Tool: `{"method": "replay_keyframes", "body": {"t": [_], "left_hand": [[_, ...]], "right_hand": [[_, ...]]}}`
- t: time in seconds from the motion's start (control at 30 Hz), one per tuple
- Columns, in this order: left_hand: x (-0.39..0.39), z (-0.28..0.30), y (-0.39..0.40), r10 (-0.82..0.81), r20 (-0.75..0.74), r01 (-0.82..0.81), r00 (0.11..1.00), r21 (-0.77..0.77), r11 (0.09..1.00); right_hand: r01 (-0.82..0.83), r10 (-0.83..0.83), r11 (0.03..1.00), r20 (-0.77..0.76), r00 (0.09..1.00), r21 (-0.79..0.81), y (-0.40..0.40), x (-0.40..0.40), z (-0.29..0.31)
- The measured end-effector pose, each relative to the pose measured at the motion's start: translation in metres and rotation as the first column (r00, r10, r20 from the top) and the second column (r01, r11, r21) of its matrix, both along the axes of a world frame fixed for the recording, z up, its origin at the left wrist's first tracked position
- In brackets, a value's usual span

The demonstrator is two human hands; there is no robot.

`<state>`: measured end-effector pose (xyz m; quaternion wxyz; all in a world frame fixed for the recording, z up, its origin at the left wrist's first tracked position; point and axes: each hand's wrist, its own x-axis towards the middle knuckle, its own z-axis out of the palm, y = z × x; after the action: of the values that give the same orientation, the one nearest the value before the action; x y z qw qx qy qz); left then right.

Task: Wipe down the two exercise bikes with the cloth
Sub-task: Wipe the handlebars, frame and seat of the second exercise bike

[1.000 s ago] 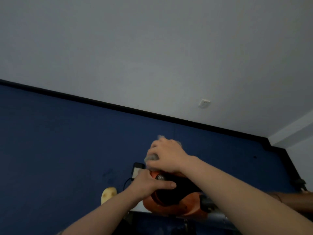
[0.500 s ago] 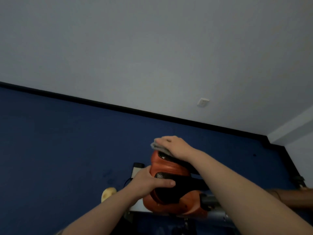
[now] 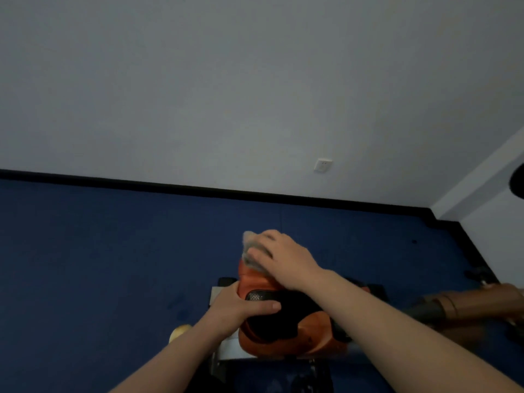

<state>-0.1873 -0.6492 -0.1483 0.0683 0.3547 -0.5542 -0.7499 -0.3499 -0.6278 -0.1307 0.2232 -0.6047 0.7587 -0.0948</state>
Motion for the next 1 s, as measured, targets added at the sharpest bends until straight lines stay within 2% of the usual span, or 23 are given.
{"method": "replay_keyframes", "body": {"t": [0.07,0.1,0.17,0.2,0.27,0.3,0.37,0.4,0.43,0.47,0.53,0.57,0.6,0.63,0.7,0.73,0.77,0.83,0.9,0.93,1.0], "left_hand": [[-0.001,-0.001,0.001,0.019,0.009,-0.019,1.000,-0.009,1.000],[-0.001,-0.001,0.001,0.027,0.016,-0.027,0.999,-0.020,0.999],[0.000,0.000,0.000,0.031,0.032,-0.031,0.999,-0.029,0.999],[0.000,0.000,-0.001,0.028,0.038,-0.027,0.999,-0.025,0.999],[0.000,0.000,-0.002,0.025,0.046,-0.025,0.999,-0.020,1.000],[0.000,0.000,-0.001,0.032,0.043,-0.031,0.999,-0.031,0.999],[0.000,-0.001,0.000,0.063,0.036,-0.060,0.997,-0.080,0.995],[0.001,-0.003,0.000,0.073,0.034,-0.069,0.997,-0.096,0.993],[0.002,-0.003,0.000,0.076,0.036,-0.073,0.996,-0.093,0.993],[0.002,-0.002,0.001,0.062,0.042,-0.059,0.997,-0.080,0.995],[0.002,0.002,0.001,0.016,0.048,-0.015,0.999,-0.039,0.999],[0.002,0.001,0.000,0.010,0.049,-0.008,0.999,-0.030,1.000],[0.002,0.002,0.000,0.010,0.046,-0.010,0.999,-0.017,1.000],[0.002,0.003,0.001,0.014,0.042,-0.013,0.999,-0.013,1.000],[0.001,0.001,0.000,0.022,0.034,-0.020,0.999,-0.064,0.998],[0.000,0.001,0.000,0.022,0.022,-0.020,1.000,-0.090,0.996],[0.000,0.000,0.000,0.020,0.012,-0.019,1.000,-0.096,0.995],[0.001,0.000,0.000,0.019,0.009,-0.019,1.000,-0.064,0.998],[0.002,-0.003,-0.001,0.035,0.036,-0.032,0.999,-0.078,0.996],[0.003,-0.007,-0.003,0.044,0.068,-0.035,0.997,-0.130,0.991],[0.005,-0.015,-0.011,0.038,0.094,-0.007,0.995,-0.306,0.952]], "right_hand": [[-0.172,0.170,0.984,-0.048,0.984,-0.049,0.004,0.005,0.008],[-0.205,0.205,0.979,-0.031,0.978,-0.011,-0.002,0.004,0.010],[-0.154,0.148,0.981,0.058,0.987,0.117,-0.021,0.002,0.013],[-0.079,0.064,0.984,0.100,0.993,0.157,-0.031,0.002,0.013],[0.007,-0.018,0.984,0.065,0.998,0.177,-0.042,0.010,0.012],[-0.056,0.062,0.989,-0.041,0.997,0.138,-0.041,0.017,0.012],[-0.320,0.314,0.947,-0.261,0.913,0.022,-0.029,0.029,0.005],[-0.407,0.387,0.913,-0.272,0.881,-0.016,-0.024,0.029,0.003],[-0.421,0.402,0.906,-0.230,0.886,-0.036,-0.024,0.024,0.004],[-0.352,0.345,0.935,-0.149,0.927,-0.029,-0.028,0.018,0.004],[-0.060,0.052,0.995,0.097,0.994,0.081,-0.039,0.005,0.006],[0.049,-0.068,0.991,0.158,0.985,0.121,-0.043,0.003,0.006],[0.075,-0.093,0.989,0.145,0.985,0.124,-0.044,0.005,0.006],[0.024,-0.029,0.995,0.061,0.998,0.094,-0.039,0.008,0.004],[-0.218,0.210,0.975,-0.142,0.967,-0.043,-0.021,0.018,0.000],[-0.309,0.293,0.947,-0.158,0.943,-0.087,-0.016,0.017,-0.001],[-0.323,0.314,0.941,-0.103,0.944,-0.098,-0.016,0.012,0.000],[-0.160,0.162,0.987,0.104,0.981,-0.020,-0.024,0.001,0.005],[0.014,-0.022,0.999,0.200,0.980,0.043,-0.030,-0.003,0.004],[0.045,-0.051,0.998,0.168,0.984,0.041,-0.027,-0.002,0.004],[0.001,0.000,1.000,0.071,0.997,-0.014,-0.012,0.001,0.001]]}}
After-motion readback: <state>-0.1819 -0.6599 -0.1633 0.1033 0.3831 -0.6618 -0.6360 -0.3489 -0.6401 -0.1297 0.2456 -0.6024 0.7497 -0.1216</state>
